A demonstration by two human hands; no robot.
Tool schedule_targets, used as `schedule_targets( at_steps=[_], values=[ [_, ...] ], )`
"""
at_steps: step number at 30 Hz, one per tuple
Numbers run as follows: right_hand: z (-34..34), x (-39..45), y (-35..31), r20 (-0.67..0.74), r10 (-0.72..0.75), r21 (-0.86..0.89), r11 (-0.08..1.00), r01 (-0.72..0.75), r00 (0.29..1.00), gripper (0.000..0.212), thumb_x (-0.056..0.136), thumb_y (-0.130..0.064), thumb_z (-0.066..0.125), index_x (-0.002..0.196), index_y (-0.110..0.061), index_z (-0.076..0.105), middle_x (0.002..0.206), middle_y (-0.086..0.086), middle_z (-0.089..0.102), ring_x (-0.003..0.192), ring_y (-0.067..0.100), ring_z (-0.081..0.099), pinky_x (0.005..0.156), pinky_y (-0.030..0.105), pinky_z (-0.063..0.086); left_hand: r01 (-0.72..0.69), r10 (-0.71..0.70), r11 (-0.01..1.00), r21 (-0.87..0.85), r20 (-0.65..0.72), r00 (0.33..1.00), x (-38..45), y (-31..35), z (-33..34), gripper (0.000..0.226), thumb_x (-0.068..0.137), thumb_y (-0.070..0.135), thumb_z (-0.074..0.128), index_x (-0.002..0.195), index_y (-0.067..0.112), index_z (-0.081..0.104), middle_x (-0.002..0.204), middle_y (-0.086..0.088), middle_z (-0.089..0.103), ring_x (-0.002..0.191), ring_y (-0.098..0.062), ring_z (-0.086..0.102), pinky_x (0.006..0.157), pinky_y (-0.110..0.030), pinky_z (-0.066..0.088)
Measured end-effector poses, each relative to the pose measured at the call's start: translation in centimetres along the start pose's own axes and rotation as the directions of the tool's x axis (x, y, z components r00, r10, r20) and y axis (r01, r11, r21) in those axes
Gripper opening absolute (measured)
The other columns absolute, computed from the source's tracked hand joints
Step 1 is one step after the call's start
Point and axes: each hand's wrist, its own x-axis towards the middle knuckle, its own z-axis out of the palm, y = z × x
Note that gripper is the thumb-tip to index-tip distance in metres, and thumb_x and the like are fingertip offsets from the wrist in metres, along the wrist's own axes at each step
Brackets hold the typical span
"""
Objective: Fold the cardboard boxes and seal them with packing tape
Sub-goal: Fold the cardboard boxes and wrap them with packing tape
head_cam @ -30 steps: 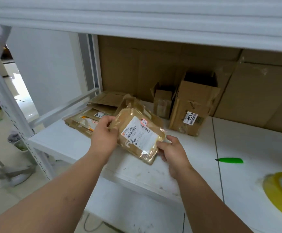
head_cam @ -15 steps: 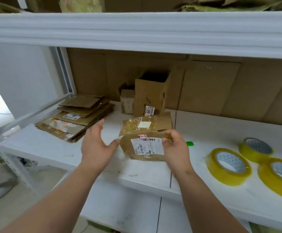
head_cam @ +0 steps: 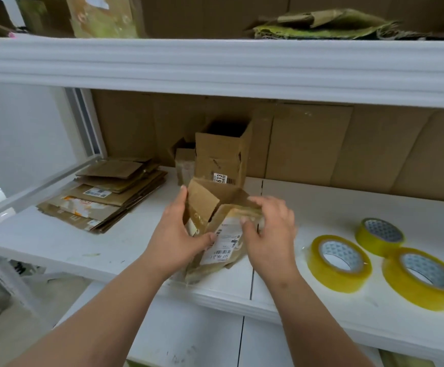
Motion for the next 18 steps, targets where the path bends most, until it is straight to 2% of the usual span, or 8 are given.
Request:
schedule_targets(
  at_steps=[2, 4, 6, 7, 9, 12, 15, 18],
  values=[
    [-0.2, 0.5, 0.6, -0.031, 0.221, 0.093, 0.972, -0.217, 0.975, 0.054, 0.087, -0.019, 0.068, 0.135, -0.034, 0.047, 0.135, -0.013, 0.045, 0.13, 0.007, 0.034, 0.111, 0.036, 0.028, 0.044, -0.045, 0.993, -0.111, -0.009, 0.999, -0.4, -0.8, -0.7, 0.127, 0.066, 0.035, 0.09, 0.149, 0.058, -0.004, 0.14, 0.027, 0.031, 0.127, 0.004, 0.034, 0.095, -0.01, 0.036],
    [-0.4, 0.9, 0.9, 0.143, 0.387, 0.327, 0.85, -0.413, 0.911, 0.064, 0.09, -0.017, 0.067, 0.145, -0.03, 0.038, 0.147, -0.008, 0.044, 0.137, 0.011, 0.037, 0.115, 0.039, 0.031, 0.067, -0.064, 0.977, -0.201, 0.022, 0.998, -0.6, -1.1, -1.3, 0.124, 0.063, 0.037, 0.089, 0.132, 0.078, -0.005, 0.138, 0.029, 0.032, 0.126, 0.008, 0.037, 0.095, -0.012, 0.037],
    [0.1, 0.9, 1.0, 0.293, 0.407, 0.484, 0.717, -0.501, 0.865, 0.061, 0.092, -0.012, 0.065, 0.144, -0.029, 0.04, 0.143, -0.004, 0.052, 0.133, 0.014, 0.046, 0.111, 0.036, 0.037, 0.054, -0.041, 0.965, -0.256, 0.056, 0.998, -0.3, -1.4, -1.5, 0.118, 0.064, 0.033, 0.088, 0.122, 0.085, -0.001, 0.135, 0.034, 0.035, 0.118, 0.019, 0.04, 0.089, -0.002, 0.039],
    [0.4, 0.9, 1.1, 0.306, 0.399, 0.505, 0.702, -0.503, 0.864, 0.055, 0.092, -0.01, 0.064, 0.139, -0.031, 0.045, 0.138, -0.004, 0.057, 0.13, 0.014, 0.051, 0.107, 0.032, 0.04, 0.035, -0.016, 0.961, -0.275, 0.071, 0.997, -0.1, -1.5, -1.4, 0.117, 0.066, 0.028, 0.088, 0.121, 0.086, 0.003, 0.132, 0.038, 0.035, 0.114, 0.023, 0.041, 0.084, 0.001, 0.041],
    [0.7, 1.0, 1.2, 0.271, 0.366, 0.514, 0.727, -0.455, 0.89, 0.044, 0.091, -0.006, 0.064, 0.123, -0.035, 0.056, 0.122, -0.007, 0.066, 0.117, 0.009, 0.06, 0.094, 0.022, 0.047, 0.013, 0.017, 0.956, -0.292, 0.098, 0.995, 0.3, -1.6, -1.3, 0.112, 0.073, 0.018, 0.086, 0.121, 0.086, 0.01, 0.13, 0.04, 0.034, 0.115, 0.021, 0.042, 0.079, 0.0, 0.044],
    [1.2, 1.2, 1.2, 0.241, 0.318, 0.535, 0.745, -0.399, 0.917, 0.04, 0.09, -0.003, 0.065, 0.111, -0.037, 0.061, 0.101, -0.014, 0.072, 0.097, 0.002, 0.067, 0.076, 0.014, 0.052, 0.019, 0.02, 0.949, -0.315, 0.118, 0.993, 0.7, -1.7, -1.6, 0.104, 0.08, 0.009, 0.08, 0.119, 0.085, 0.02, 0.136, 0.03, 0.039, 0.123, 0.009, 0.045, 0.085, -0.007, 0.049],
    [1.8, 1.1, 1.0, 0.272, 0.286, 0.505, 0.771, -0.389, 0.919, 0.042, 0.088, -0.001, 0.066, 0.108, -0.038, 0.061, 0.101, -0.017, 0.071, 0.099, 0.001, 0.066, 0.076, 0.015, 0.054, 0.043, 0.003, 0.942, -0.333, 0.136, 0.991, 0.8, -2.5, -2.2, 0.087, 0.084, 0.004, 0.075, 0.126, 0.072, 0.038, 0.14, 0.02, 0.044, 0.126, 0.003, 0.048, 0.096, -0.024, 0.052],
    [2.4, 0.9, 0.8, 0.287, 0.273, 0.452, 0.806, -0.381, 0.918, 0.045, 0.088, -0.003, 0.068, 0.106, -0.042, 0.059, 0.106, -0.016, 0.069, 0.102, 0.003, 0.065, 0.076, 0.012, 0.053, 0.081, -0.049, 0.946, -0.314, 0.106, 0.993, 0.6, -3.1, -2.7, 0.061, 0.082, 0.009, 0.078, 0.125, 0.048, 0.059, 0.144, 0.014, 0.042, 0.131, -0.004, 0.043, 0.114, -0.042, 0.038]
  ],
)
